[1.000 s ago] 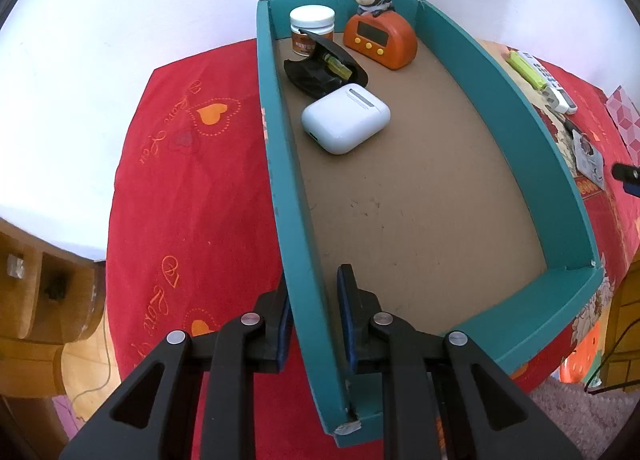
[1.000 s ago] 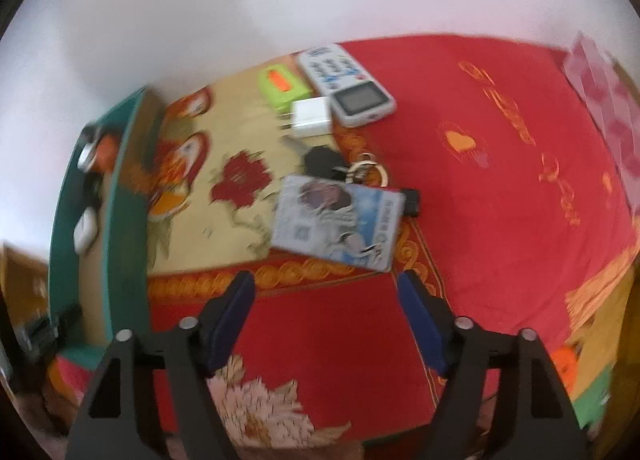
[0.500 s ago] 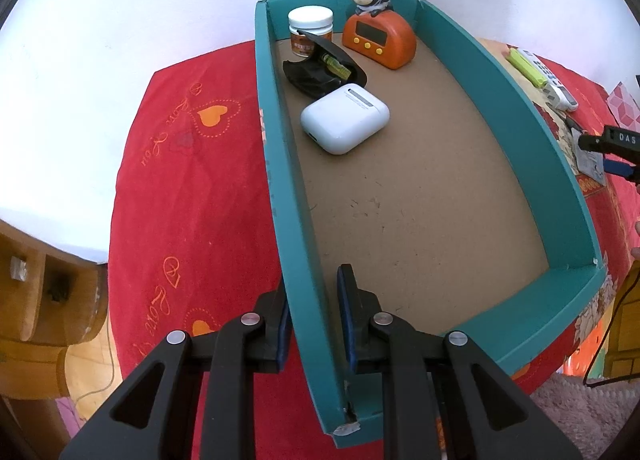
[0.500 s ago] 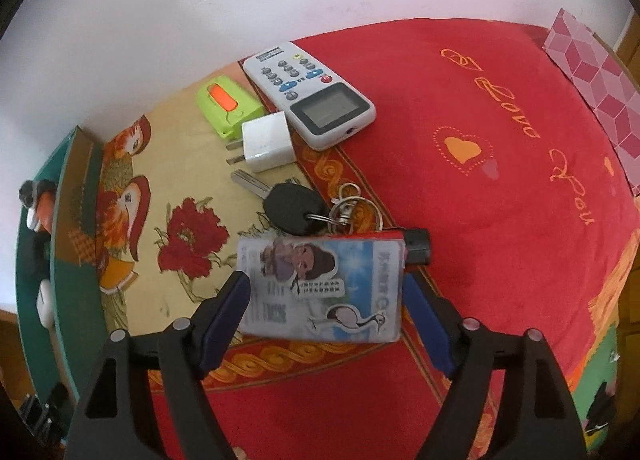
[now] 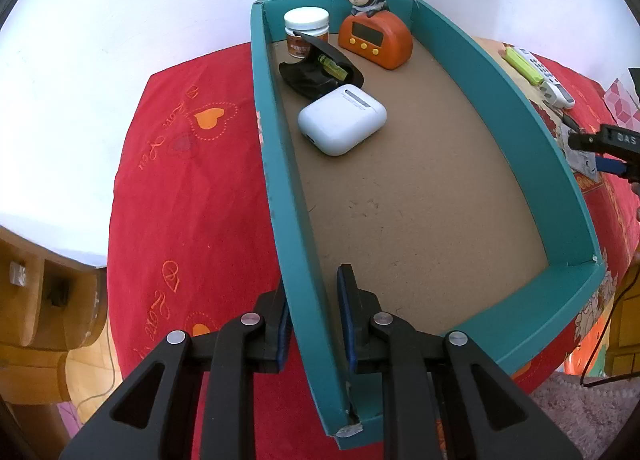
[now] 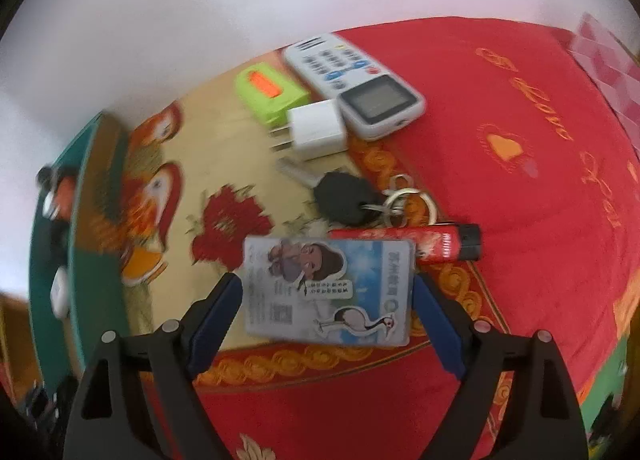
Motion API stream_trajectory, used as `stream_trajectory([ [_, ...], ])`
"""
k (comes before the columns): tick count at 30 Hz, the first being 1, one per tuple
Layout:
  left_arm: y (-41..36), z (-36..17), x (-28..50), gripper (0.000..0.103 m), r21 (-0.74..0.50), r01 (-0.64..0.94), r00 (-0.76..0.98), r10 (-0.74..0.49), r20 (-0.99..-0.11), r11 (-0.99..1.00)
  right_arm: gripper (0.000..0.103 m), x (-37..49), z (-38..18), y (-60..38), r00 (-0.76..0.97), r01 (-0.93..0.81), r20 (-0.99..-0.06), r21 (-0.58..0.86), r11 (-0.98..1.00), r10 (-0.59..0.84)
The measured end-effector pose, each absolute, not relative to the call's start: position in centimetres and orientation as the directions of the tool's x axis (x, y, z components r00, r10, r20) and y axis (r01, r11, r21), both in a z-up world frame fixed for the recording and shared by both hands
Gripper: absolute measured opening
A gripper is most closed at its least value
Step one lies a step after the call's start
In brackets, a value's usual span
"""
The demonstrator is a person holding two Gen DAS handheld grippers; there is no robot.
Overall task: Organize objects
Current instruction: 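Grasp the ID card with the right tool and lift it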
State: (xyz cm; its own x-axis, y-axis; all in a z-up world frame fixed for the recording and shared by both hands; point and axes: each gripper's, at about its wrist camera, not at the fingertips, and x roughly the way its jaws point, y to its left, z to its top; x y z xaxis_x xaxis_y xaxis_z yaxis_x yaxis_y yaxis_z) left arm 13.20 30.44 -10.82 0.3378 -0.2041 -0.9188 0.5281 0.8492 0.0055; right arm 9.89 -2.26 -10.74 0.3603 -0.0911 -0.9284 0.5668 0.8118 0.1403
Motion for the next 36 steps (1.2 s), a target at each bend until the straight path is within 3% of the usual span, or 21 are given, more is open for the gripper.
stream_trajectory([
  [8, 30.6, -10.8, 13.4, 0.020, -0.003, 0.521, 0.336, -0.209, -0.919, 0.853, 0.087, 9.3, -10.1, 0.4, 0.319, 0.358, -0.938, 0.255, 0.898, 0.139],
  [14, 30.7, -10.8, 13.5, 0.020, -0.004, 0.517, 0.337, -0.208, -0.918, 0.856, 0.086, 10.5, -9.1, 3.5, 0.262, 0.021, -0.965, 0.002, 1.000, -0.003],
  [20, 30.7, -10.9, 13.3, 0.020, -0.001, 0.509, 0.342, -0.203, -0.917, 0.861, 0.086, 12.9, -10.5, 3.5, 0.192, -0.253, -0.981, -0.068, 0.965, -0.018],
  [27, 30.5, -10.9, 13.3, 0.020, 0.007, 0.495, 0.344, -0.189, -0.920, 0.869, 0.085, 15.5, -11.7, 3.6, 0.151, -0.410, -0.988, -0.082, 0.908, -0.021],
  [32, 30.3, -10.9, 13.2, 0.020, 0.012, 0.489, 0.350, -0.183, -0.919, 0.872, 0.072, 16.5, -11.9, 2.5, 0.100, -0.375, -0.994, -0.007, 0.927, 0.033],
  [34, 30.3, -10.9, 13.3, 0.020, 0.012, 0.484, 0.351, -0.182, -0.918, 0.875, 0.060, 16.1, -11.6, 2.6, 0.107, -0.382, -0.994, -0.004, 0.924, 0.040],
  [36, 30.3, -10.9, 13.3, 0.020, 0.013, 0.483, 0.352, -0.181, -0.918, 0.876, 0.059, 15.8, -11.4, 2.7, 0.117, -0.375, -0.992, -0.008, 0.927, 0.039],
])
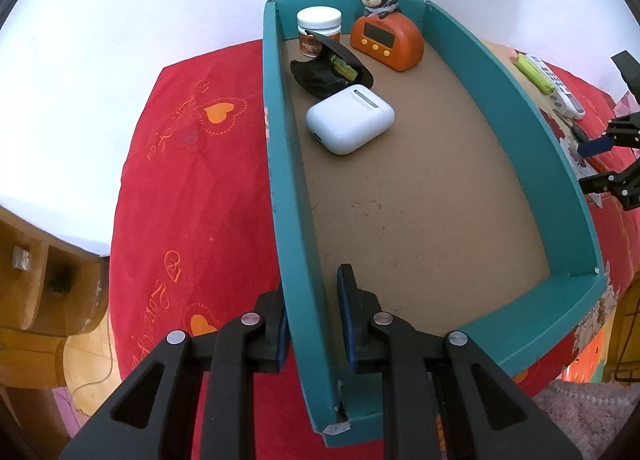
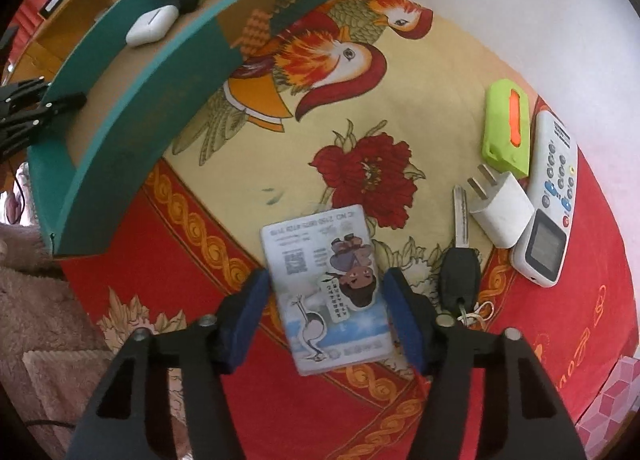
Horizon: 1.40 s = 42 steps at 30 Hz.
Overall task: Organize objects
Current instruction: 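Grasp the ID card with the right tool and lift it, then carry the ID card into the teal box and open the right tool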
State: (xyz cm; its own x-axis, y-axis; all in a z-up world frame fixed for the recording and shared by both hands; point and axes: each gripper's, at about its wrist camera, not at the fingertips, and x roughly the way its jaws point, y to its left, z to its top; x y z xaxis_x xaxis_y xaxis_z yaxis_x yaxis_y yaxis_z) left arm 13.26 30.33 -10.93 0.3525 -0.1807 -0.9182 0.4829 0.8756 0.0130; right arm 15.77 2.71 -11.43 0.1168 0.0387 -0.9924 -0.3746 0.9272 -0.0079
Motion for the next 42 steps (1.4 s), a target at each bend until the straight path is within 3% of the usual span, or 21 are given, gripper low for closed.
stream_trajectory([
  [17, 30.3, -10.9, 13.2, 0.020, 0.012, 0.489, 0.350, -0.183, -0.919, 0.872, 0.059, 14.8, -8.4, 0.6, 0.232, -0.201, -0.961, 0.102, 0.974, 0.148],
  [29, 30.3, -10.9, 13.2, 0.020, 0.012, 0.490, 0.350, -0.184, -0.919, 0.872, 0.059, 17.3, -2.2, 9.0, 0.345, -0.208, -0.898, 0.211, 0.955, 0.273],
  [42, 30.3, -10.8, 13.2, 0.020, 0.011, 0.489, 0.351, -0.185, -0.918, 0.872, 0.059, 20.1, -6.6, 19.5, 0.199, -0.322, -0.927, 0.243, 0.915, 0.317],
])
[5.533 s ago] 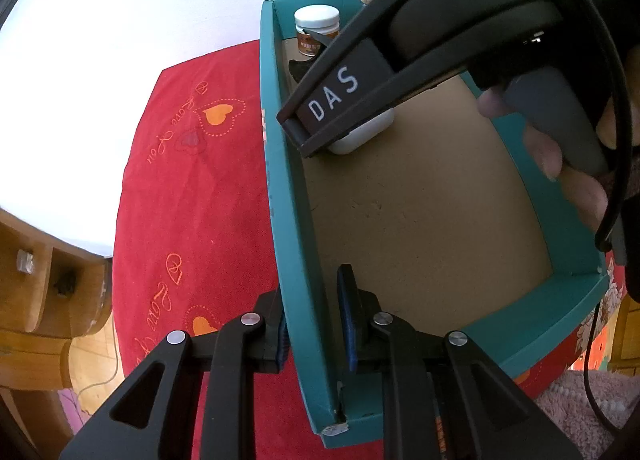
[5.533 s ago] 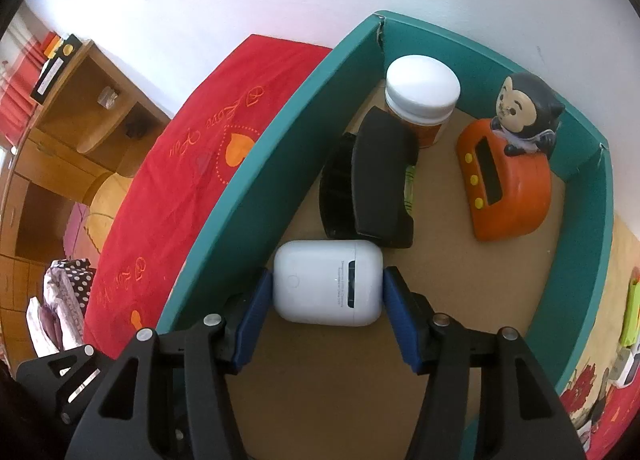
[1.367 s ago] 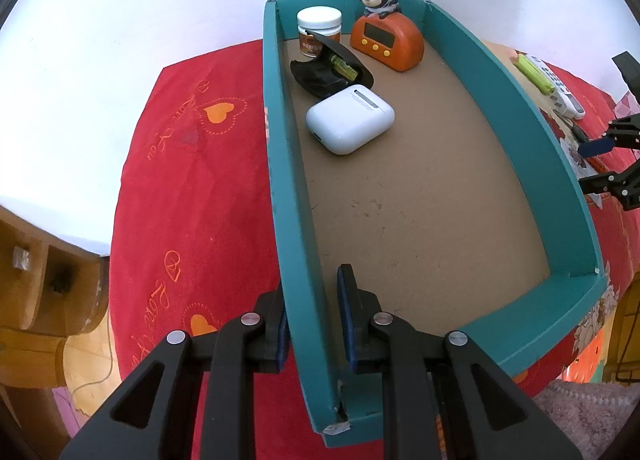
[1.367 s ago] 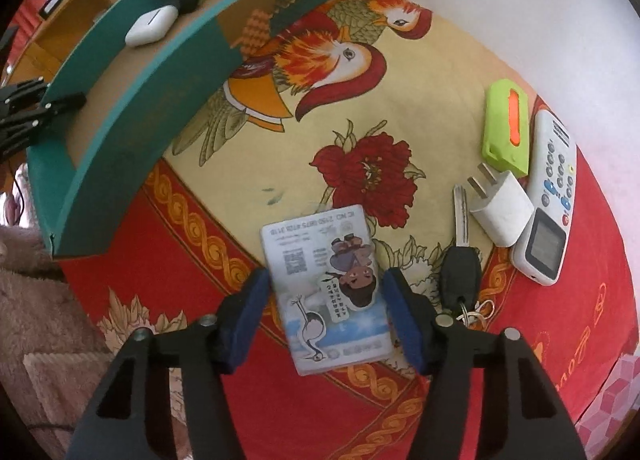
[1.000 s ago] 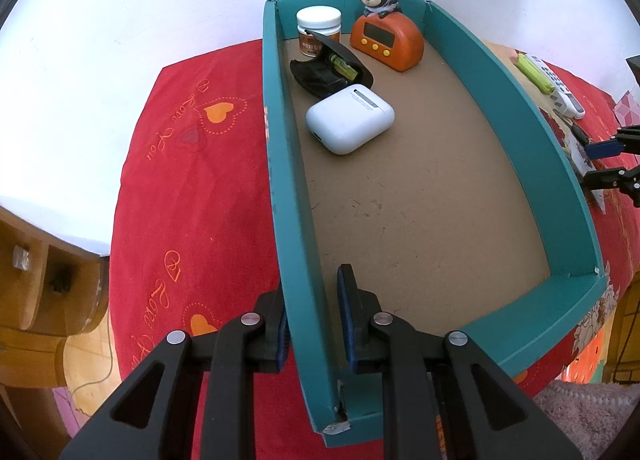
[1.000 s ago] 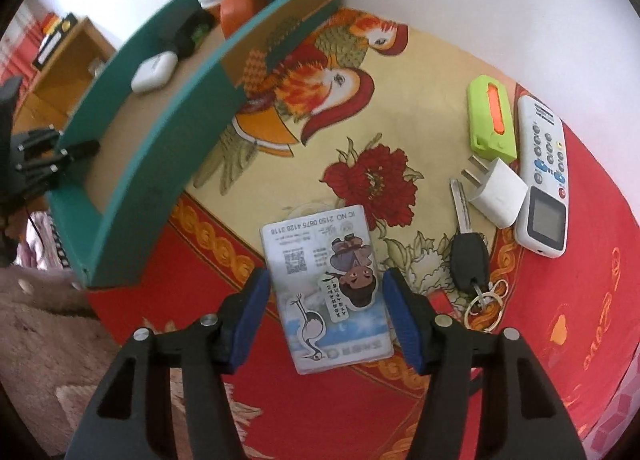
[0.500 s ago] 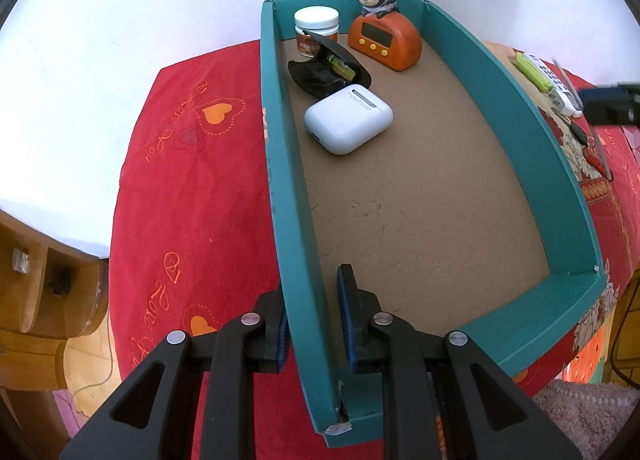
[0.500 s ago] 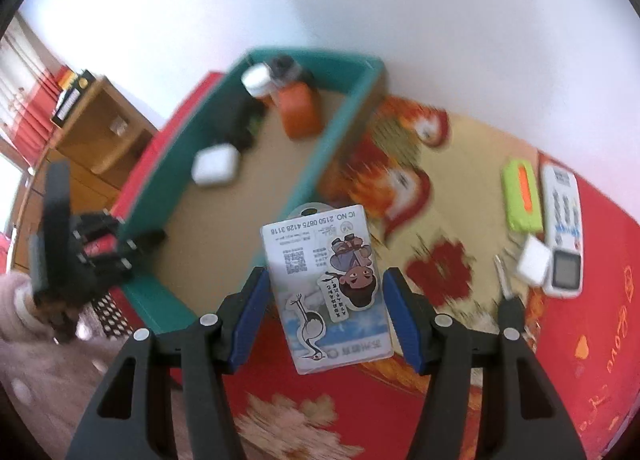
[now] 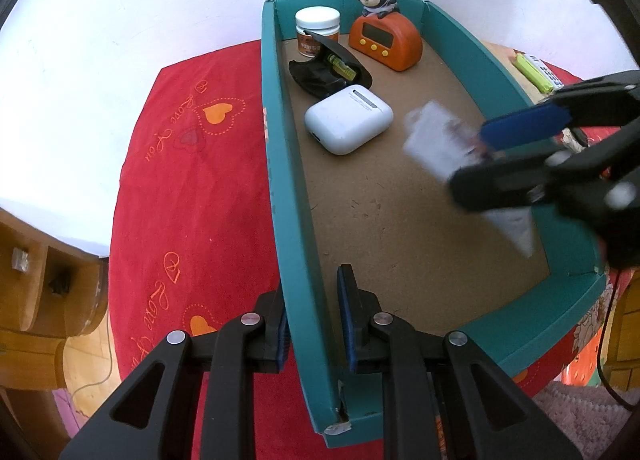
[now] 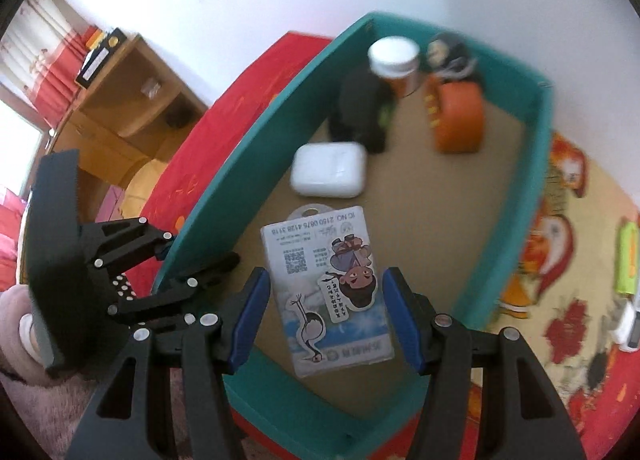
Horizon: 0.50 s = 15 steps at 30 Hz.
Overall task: Organize objects
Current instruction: 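Carry the ID card into the teal box and open the right tool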
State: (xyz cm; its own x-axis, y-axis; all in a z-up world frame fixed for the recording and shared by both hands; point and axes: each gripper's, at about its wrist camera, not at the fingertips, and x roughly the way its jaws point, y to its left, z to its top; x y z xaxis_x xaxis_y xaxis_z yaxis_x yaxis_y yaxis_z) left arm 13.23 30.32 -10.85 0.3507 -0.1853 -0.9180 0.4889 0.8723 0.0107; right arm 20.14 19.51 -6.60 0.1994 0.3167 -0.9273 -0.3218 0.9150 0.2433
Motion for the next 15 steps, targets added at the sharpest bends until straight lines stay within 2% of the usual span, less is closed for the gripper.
stream_trajectory([
  [5, 30.3, -10.8, 13.2, 0.020, 0.010, 0.489, 0.351, -0.186, -0.918, 0.872, 0.059, 21.1, -8.4, 21.6, 0.165, -0.321, -0.928, 0.269, 0.908, 0.333],
  [15, 30.4, -10.8, 13.2, 0.020, 0.009, 0.489, 0.350, -0.187, -0.918, 0.872, 0.059, 21.6, -10.3, 23.9, 0.135, -0.339, -0.951, 0.221, 0.915, 0.279],
])
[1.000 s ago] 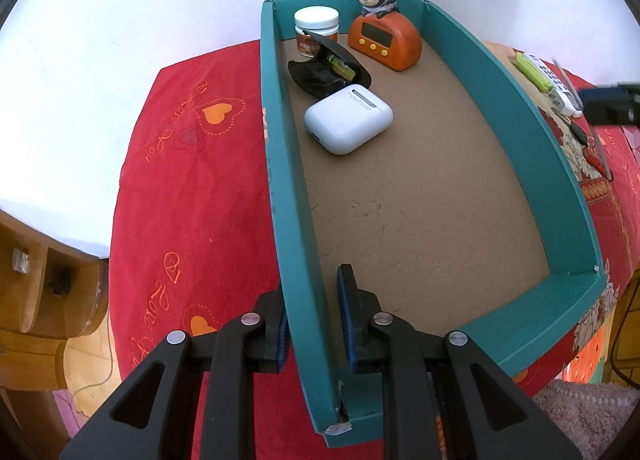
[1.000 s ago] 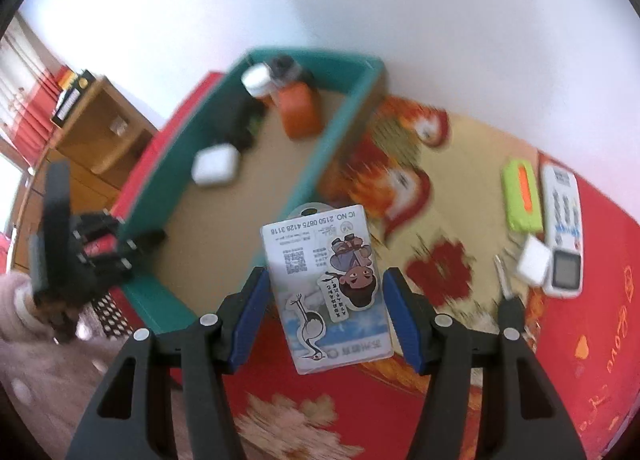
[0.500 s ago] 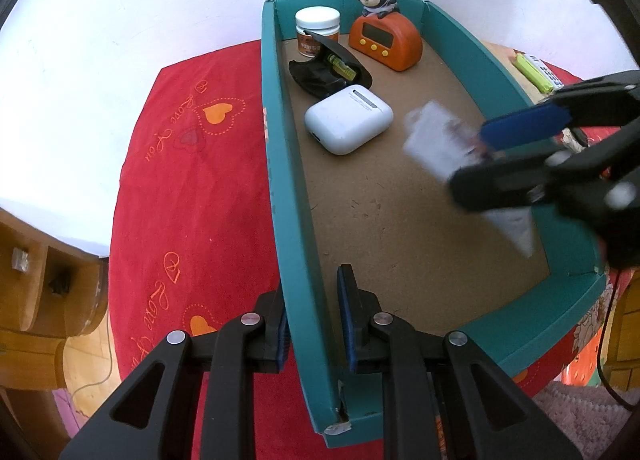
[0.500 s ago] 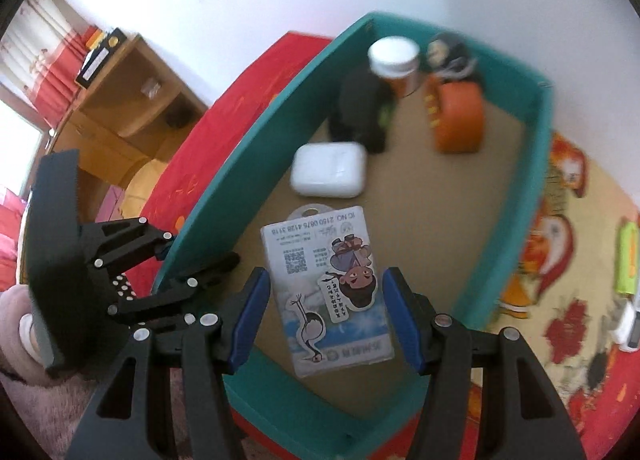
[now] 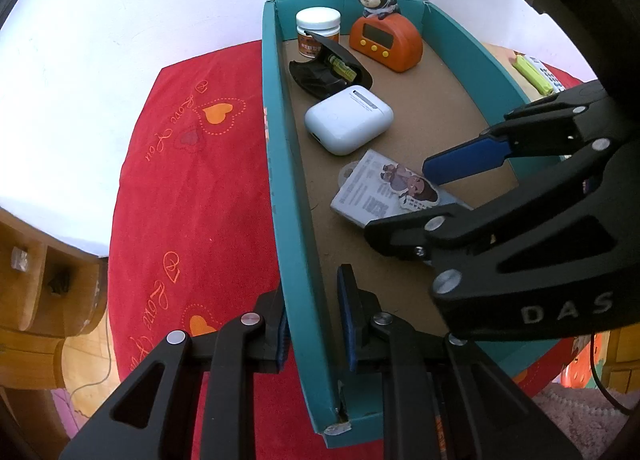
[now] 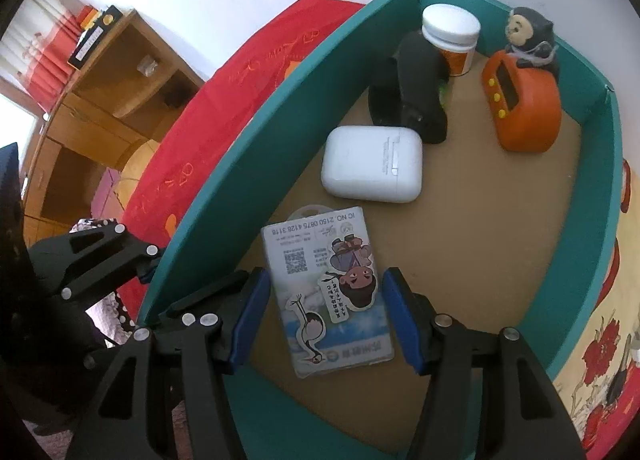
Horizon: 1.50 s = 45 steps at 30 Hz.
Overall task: Organize objects
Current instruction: 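Carry the ID card into the teal box and open the right tool, then withdraw the right tool toward the red stick beside the keys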
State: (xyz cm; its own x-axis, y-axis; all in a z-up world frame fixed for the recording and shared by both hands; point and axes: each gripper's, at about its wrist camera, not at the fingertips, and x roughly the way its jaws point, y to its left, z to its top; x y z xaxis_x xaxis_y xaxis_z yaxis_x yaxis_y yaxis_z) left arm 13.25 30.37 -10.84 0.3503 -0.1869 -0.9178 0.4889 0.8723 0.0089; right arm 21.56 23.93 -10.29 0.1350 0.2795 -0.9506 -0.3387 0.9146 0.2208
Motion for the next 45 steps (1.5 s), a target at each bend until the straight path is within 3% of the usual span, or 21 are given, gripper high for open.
stream_trajectory([
  [18, 30.3, -10.8, 13.2, 0.020, 0.005, 0.487, 0.350, -0.190, -0.918, 0.873, 0.060, 20.9, -8.6, 23.1, 0.186, -0.329, -0.930, 0.245, 0.912, 0.317],
  [30, 30.3, -10.9, 13.4, 0.020, 0.007, 0.491, 0.350, -0.190, -0.917, 0.871, 0.060, 19.1, -5.3, 18.7, 0.281, -0.233, -0.897, 0.280, 0.931, 0.341],
  [38, 30.3, -10.9, 13.4, 0.020, 0.003, 0.491, 0.349, -0.194, -0.917, 0.871, 0.060, 16.6, -3.5, 12.6, 0.364, -0.099, -0.892, 0.250, 0.963, 0.269],
  [45, 30.4, -10.9, 13.4, 0.020, 0.005, 0.491, 0.349, -0.192, -0.917, 0.871, 0.060, 13.4, -5.2, 5.3, 0.348, 0.085, -0.924, 0.197, 0.977, 0.156],
])
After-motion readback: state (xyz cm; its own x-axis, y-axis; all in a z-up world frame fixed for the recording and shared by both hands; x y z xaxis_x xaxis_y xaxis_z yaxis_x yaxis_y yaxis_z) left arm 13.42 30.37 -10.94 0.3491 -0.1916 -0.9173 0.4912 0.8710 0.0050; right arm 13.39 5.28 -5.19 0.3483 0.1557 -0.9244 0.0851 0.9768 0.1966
